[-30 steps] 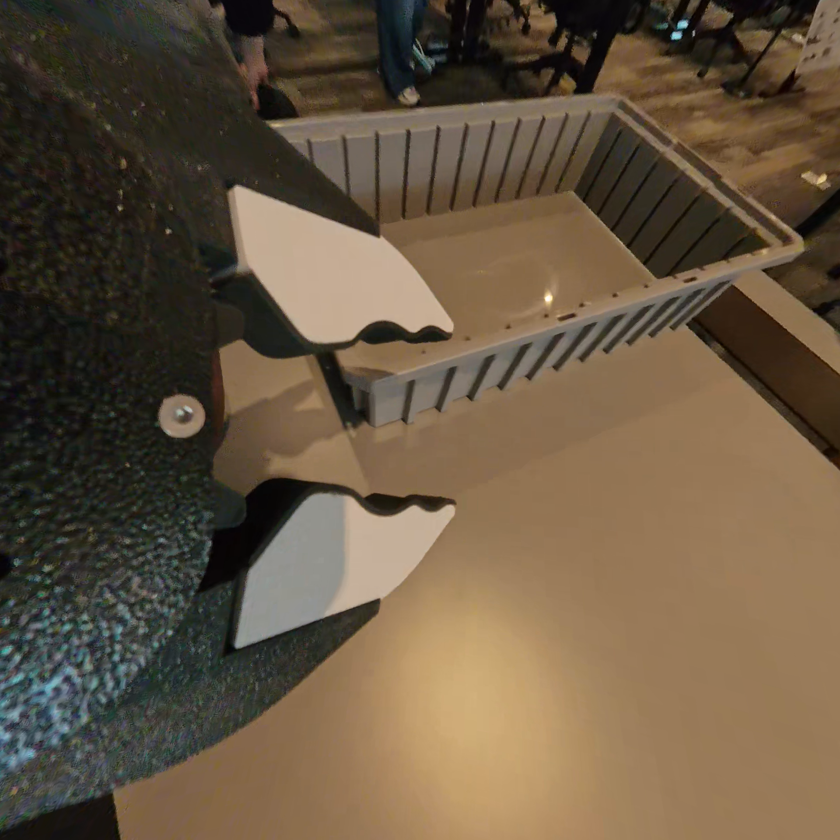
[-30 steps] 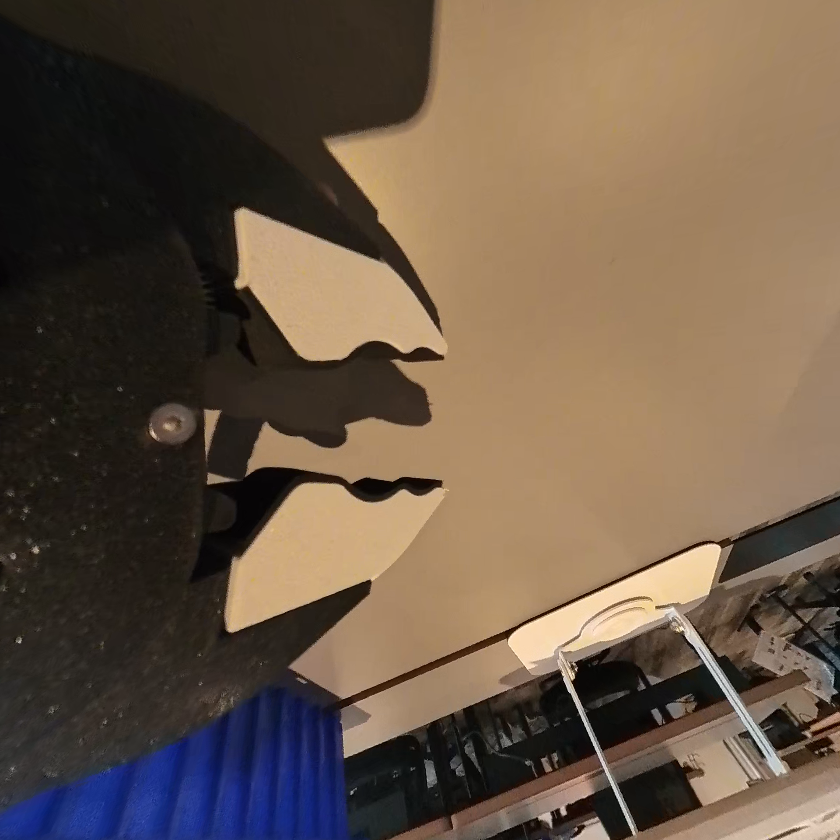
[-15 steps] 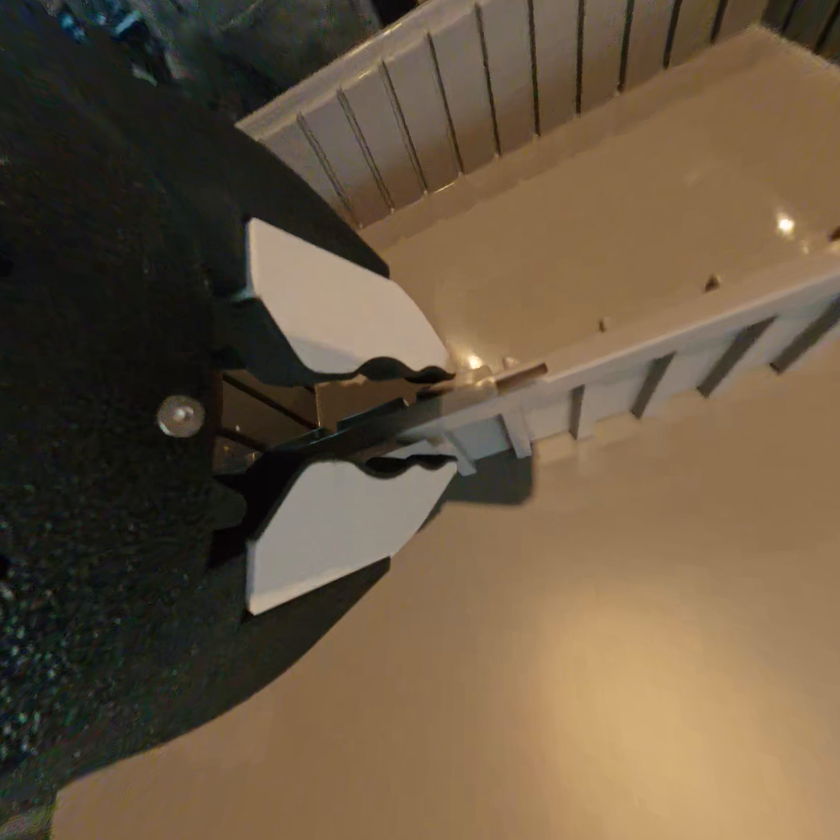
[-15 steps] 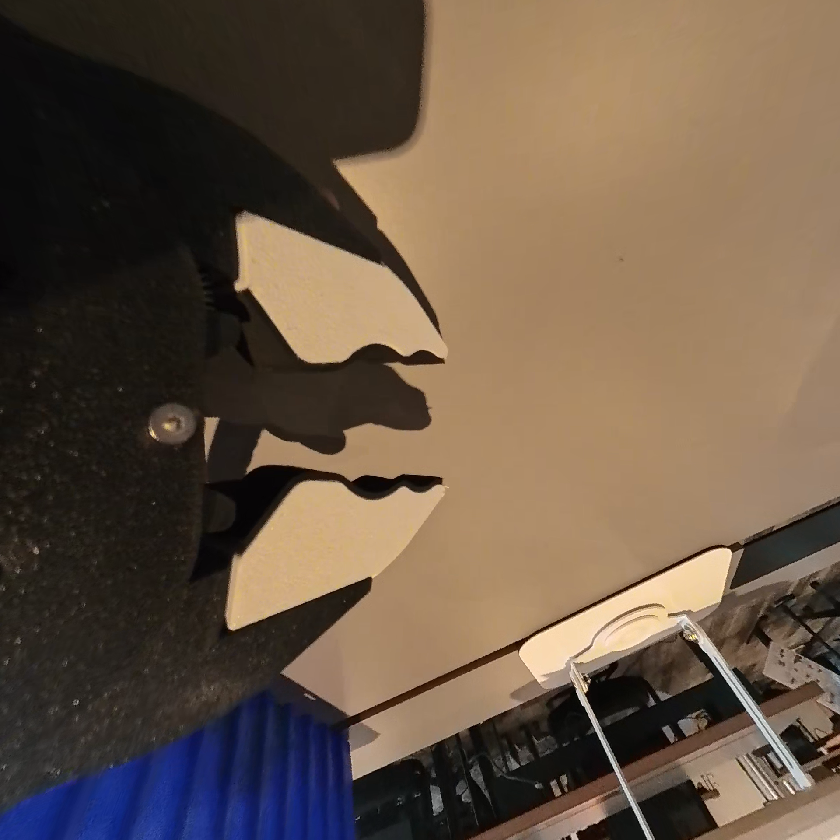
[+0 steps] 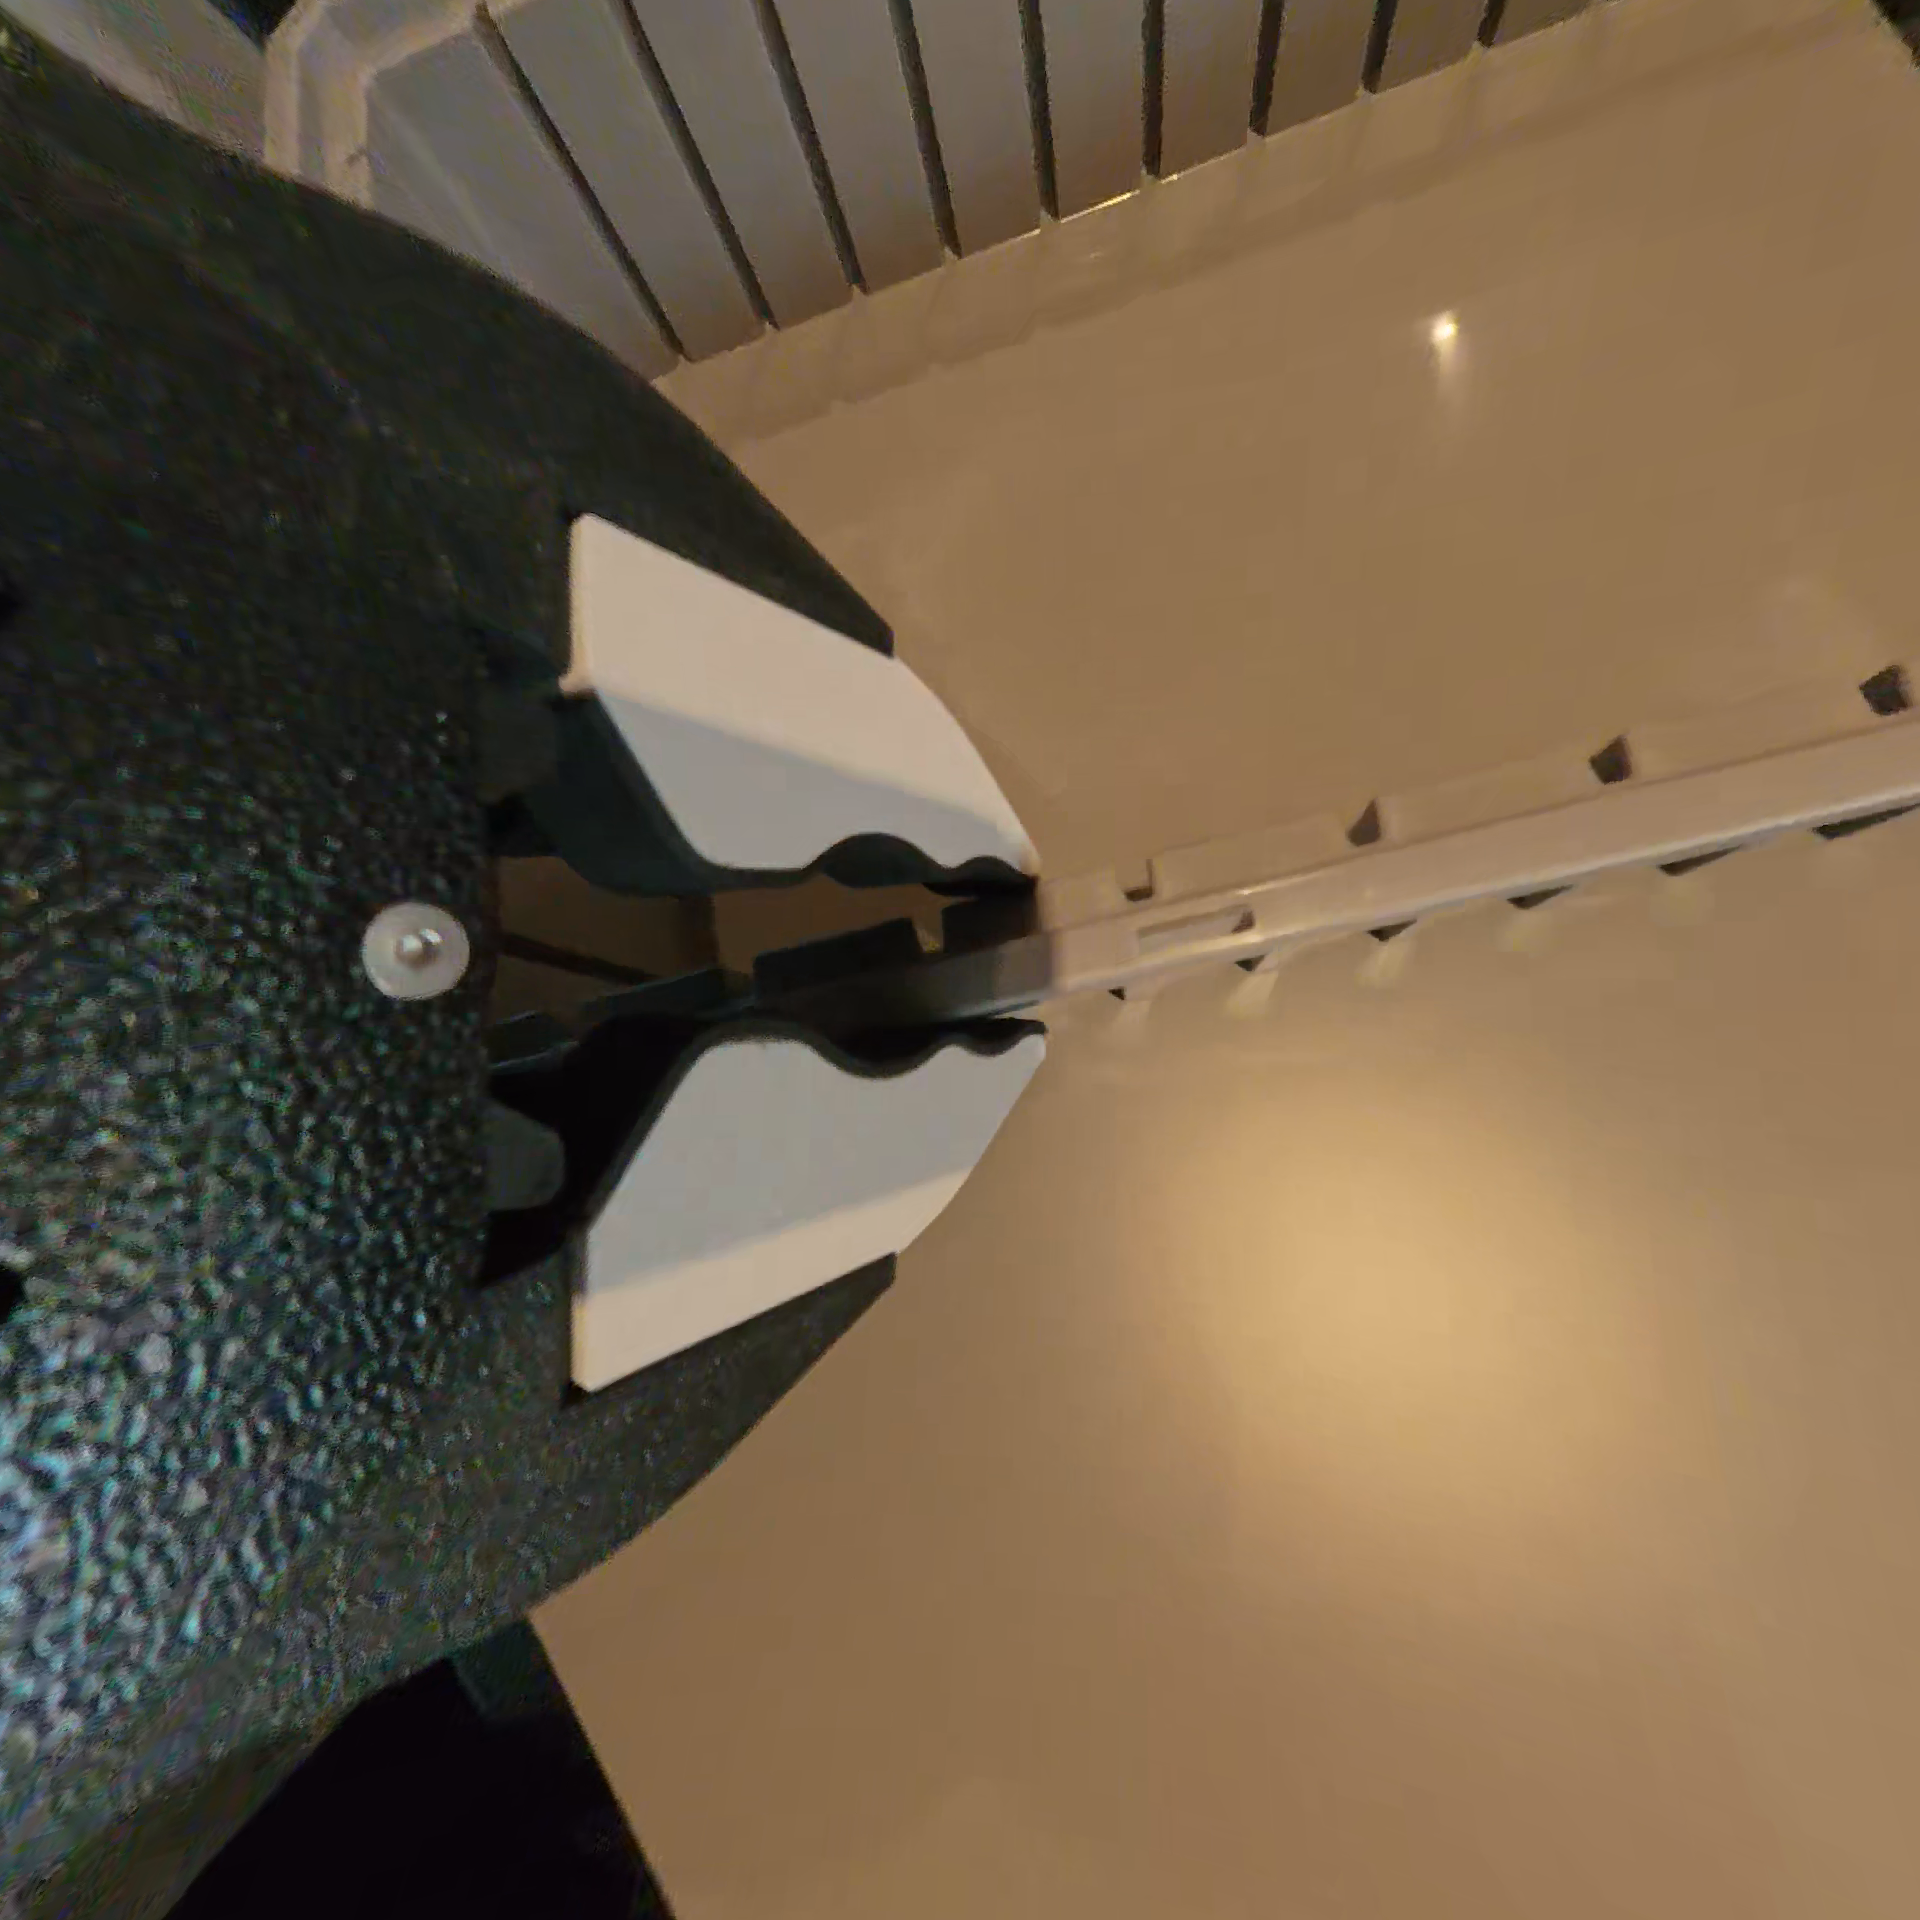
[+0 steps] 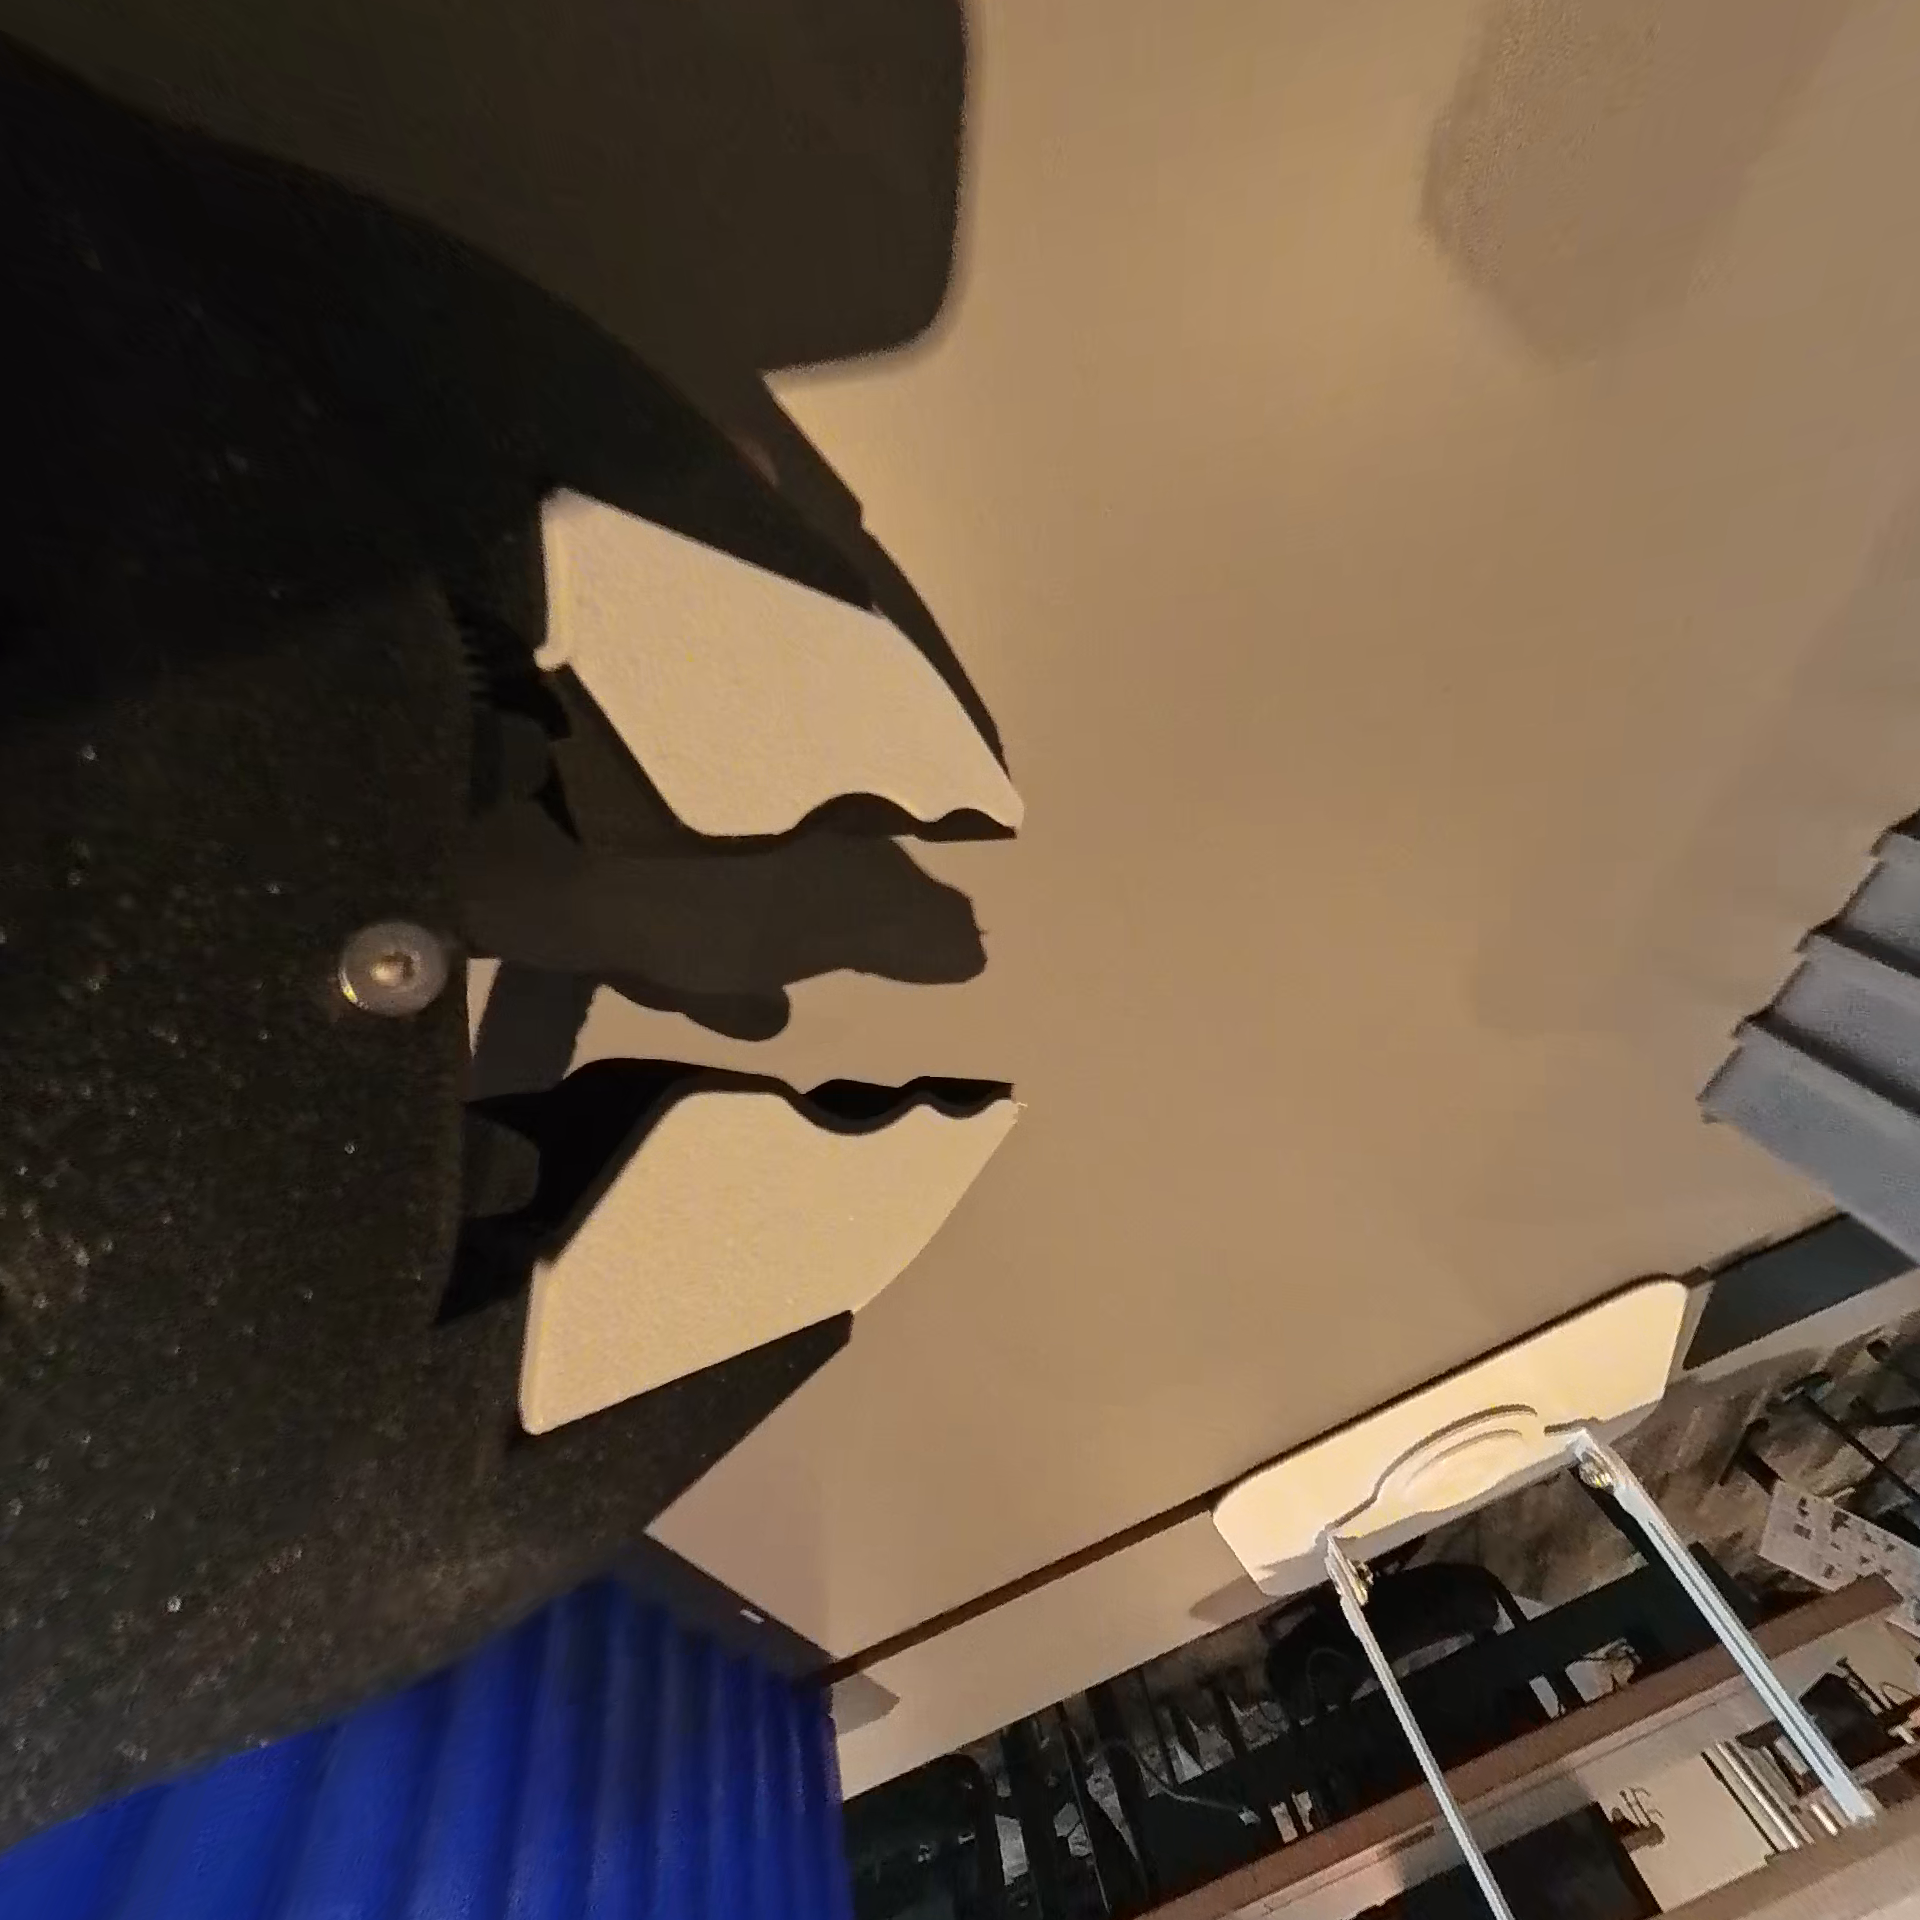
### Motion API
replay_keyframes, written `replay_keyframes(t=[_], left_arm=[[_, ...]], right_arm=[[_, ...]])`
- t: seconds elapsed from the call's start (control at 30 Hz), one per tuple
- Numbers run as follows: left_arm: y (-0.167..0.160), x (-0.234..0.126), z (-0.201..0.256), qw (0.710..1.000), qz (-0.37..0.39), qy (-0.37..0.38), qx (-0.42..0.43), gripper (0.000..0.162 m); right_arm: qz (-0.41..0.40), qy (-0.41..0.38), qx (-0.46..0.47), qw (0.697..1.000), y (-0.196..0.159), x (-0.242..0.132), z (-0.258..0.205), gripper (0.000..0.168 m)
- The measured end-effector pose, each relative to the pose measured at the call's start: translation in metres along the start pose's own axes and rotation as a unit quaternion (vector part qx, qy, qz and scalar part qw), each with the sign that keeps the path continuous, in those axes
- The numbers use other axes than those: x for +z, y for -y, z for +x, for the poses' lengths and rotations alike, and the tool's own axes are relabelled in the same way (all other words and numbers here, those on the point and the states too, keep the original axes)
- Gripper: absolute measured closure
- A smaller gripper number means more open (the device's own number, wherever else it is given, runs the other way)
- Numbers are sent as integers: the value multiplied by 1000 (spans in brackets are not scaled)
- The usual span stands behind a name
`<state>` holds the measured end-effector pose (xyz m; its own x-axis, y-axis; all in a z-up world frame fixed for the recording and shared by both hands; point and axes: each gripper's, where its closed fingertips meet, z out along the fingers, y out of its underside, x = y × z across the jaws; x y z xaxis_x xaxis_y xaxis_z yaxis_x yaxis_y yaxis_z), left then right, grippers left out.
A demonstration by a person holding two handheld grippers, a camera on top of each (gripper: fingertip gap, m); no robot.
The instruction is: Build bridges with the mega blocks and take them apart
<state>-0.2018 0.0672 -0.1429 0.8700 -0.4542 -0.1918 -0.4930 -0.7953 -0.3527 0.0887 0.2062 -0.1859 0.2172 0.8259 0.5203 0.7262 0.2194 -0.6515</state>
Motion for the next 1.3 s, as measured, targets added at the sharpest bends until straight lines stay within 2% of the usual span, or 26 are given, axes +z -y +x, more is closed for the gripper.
replay_keyframes(t=[0.03, 0.23, 0.63, 0.83, 1.07, 1.2, 1.3], left_arm=[[1, -2, 11, 1000, 7, -3, 11, 140], [-1, -14, 68, 994, 45, -4, 95, 139], [-27, -41, 146, 968, 86, -101, 215, 138], [-38, -52, 174, 949, 99, -157, 256, 138], [-40, -59, 200, 932, 106, -190, 289, 138], [-36, -60, 214, 927, 107, -199, 299, 138], [-35, -62, 226, 919, 109, -210, 315, 137]], right_arm=[[0, 0, 0, 1000, 0, -2, -1, 124], [-2, -4, 11, 1000, -9, -16, -5, 122], [10, -7, 57, 998, -38, -67, -15, 118], [76, 1, 20, 997, -12, -119, -35, 116], [129, 33, -28, 991, 40, -191, -49, 117], [94, 44, -85, 991, 60, -198, -74, 114], [22, 57, -126, 990, 52, -185, -91, 106]])
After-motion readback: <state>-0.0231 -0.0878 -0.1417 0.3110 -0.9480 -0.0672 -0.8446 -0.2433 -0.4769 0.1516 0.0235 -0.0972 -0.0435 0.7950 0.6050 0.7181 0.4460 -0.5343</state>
